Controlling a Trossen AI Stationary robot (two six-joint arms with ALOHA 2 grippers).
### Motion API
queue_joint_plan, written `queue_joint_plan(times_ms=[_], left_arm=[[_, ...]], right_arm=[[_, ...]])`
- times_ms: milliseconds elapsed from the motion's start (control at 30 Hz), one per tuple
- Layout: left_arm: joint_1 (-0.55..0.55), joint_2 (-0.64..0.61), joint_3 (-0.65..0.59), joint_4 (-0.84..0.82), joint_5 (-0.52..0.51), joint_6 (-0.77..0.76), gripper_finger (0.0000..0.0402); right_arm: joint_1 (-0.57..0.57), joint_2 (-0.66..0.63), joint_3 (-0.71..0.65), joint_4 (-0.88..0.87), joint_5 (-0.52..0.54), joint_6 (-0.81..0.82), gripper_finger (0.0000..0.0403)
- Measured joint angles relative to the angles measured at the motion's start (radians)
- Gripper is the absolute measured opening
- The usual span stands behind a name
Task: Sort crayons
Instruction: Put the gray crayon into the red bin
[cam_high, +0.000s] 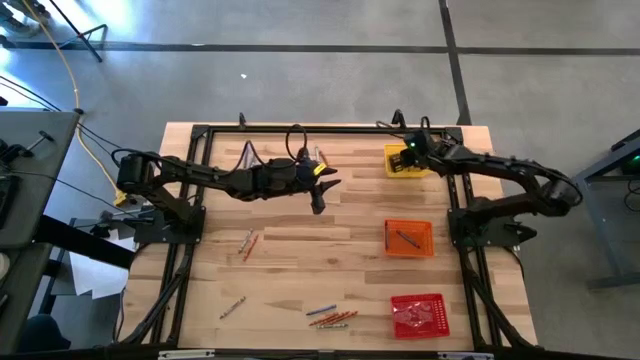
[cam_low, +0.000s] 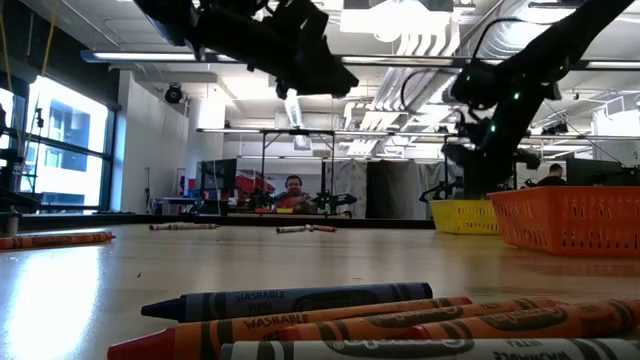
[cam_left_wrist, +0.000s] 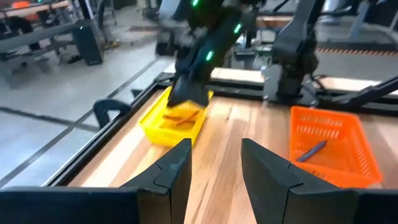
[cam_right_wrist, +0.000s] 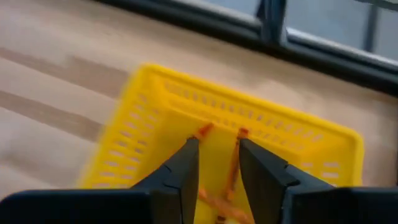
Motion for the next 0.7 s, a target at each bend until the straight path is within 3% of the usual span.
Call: queue_joint_plan(times_ms=[167, 333, 500, 700], left_arm=[[0.032, 0.000, 0.000, -0.107, -0.001, -0.058, 0.0127], [0.086, 0.000, 0.000, -0.259, -0.031, -0.089, 0.0127], [0.149, 0.000, 0.000, -0.408, -0.059, -0.113, 0.0127], [0.222, 0.008, 0.000, -0.515, -0.023, -0.097, 0.0127]], right_arm=[[0.013, -0.179, 0.000, 0.001, -0.151, 0.003, 0.0109], [0.109, -0.363, 0.000, 0.004, -0.238, 0.020, 0.0110], [0.255, -0.481, 0.000, 0.005, -0.229, 0.065, 0.0110], [0.440, -0.501, 0.000, 0.002, -0.098, 0.100, 0.0110]])
